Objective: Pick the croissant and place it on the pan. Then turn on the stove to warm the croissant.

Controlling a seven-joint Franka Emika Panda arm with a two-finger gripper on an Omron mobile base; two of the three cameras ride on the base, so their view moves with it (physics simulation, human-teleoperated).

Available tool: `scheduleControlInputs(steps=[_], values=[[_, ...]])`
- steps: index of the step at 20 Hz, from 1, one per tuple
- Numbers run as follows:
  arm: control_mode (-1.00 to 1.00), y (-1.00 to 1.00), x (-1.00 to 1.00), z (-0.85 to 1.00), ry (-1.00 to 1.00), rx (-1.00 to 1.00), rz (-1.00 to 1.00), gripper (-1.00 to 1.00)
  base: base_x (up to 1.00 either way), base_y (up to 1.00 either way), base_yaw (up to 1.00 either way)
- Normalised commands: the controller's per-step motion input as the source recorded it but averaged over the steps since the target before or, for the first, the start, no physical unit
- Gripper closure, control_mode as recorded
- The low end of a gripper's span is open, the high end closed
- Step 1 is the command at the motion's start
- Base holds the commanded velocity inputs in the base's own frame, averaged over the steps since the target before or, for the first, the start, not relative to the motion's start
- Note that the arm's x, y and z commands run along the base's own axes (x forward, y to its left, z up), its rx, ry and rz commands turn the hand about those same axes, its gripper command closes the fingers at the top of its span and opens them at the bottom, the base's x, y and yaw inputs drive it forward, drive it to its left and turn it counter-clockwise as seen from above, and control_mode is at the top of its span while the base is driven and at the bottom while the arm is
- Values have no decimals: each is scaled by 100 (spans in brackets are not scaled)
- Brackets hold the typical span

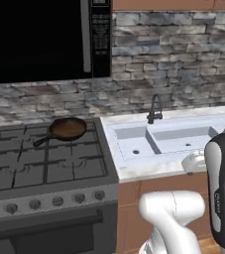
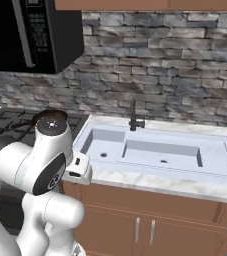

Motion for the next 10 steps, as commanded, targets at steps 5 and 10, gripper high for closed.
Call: scheduleControlInputs(steps=[5, 10], values=[[100, 0, 0, 0, 0, 0, 0, -100, 0, -98, 0], [100, 0, 0, 0, 0, 0, 0, -100, 0, -95, 0]])
